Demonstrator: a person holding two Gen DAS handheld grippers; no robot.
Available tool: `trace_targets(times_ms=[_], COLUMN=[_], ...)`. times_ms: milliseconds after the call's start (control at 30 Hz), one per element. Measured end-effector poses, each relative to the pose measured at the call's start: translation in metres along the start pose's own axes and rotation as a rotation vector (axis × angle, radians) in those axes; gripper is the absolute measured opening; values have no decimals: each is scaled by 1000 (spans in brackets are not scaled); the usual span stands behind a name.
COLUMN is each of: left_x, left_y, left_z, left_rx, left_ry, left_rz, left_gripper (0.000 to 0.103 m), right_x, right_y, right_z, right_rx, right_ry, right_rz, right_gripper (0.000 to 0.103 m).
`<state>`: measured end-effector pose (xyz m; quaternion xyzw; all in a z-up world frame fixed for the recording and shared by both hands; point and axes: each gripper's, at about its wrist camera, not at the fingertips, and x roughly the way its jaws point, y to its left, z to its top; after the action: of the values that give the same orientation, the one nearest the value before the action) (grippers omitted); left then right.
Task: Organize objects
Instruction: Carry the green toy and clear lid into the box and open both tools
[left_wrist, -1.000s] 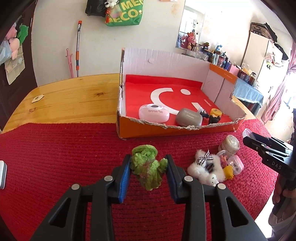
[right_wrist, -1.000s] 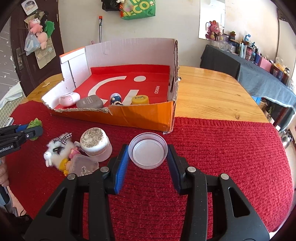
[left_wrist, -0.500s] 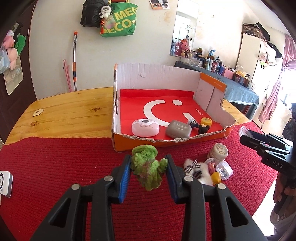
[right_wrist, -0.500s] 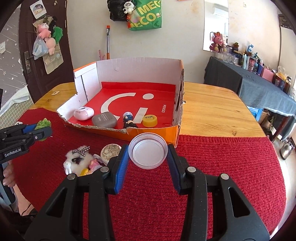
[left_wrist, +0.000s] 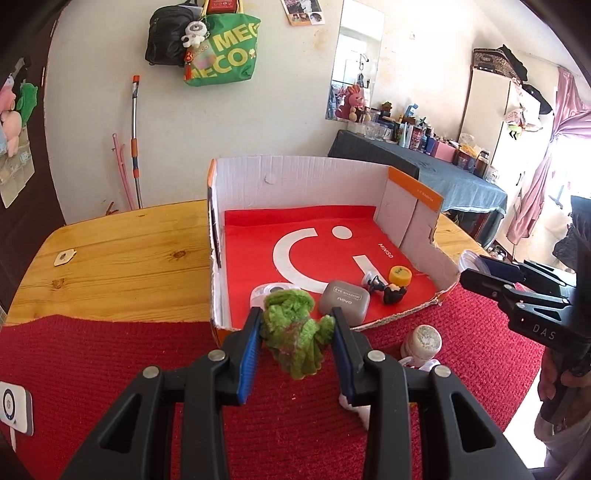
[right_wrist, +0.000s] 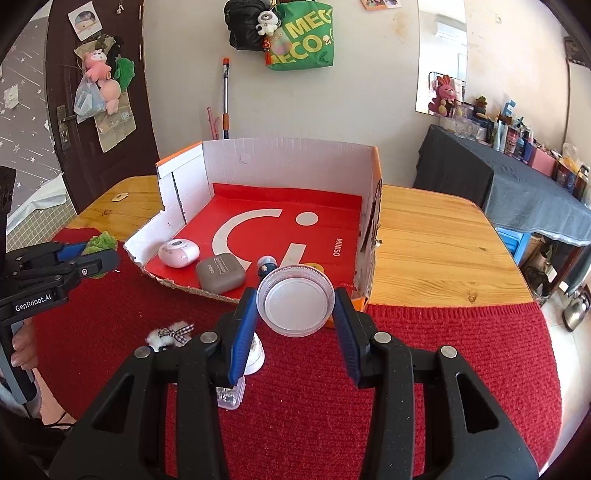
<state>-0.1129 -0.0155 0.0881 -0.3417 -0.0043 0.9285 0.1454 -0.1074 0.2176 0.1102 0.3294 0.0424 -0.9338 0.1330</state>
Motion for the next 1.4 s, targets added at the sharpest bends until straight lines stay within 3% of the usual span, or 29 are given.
trace_targets(times_ms=[333,600,1000,1400], left_x=[37,79,128,152], left_y=[-5,-5,2,7], left_z=[38,53,62,60], left_rx=[82,104,90,77], left_ry=[48,159,305,377], left_rz=[-11,-67,-93,-109], left_gripper=[37,37,37,37], right_x=[49,95,142,163], right_y=[8,8,1,-10], right_z=[39,52,59,60], right_rx=[-74,-119,-142,-120], right_ry=[72,175,333,421], right_rz=[9,-1,-24,-23], right_gripper=[39,39,39,39])
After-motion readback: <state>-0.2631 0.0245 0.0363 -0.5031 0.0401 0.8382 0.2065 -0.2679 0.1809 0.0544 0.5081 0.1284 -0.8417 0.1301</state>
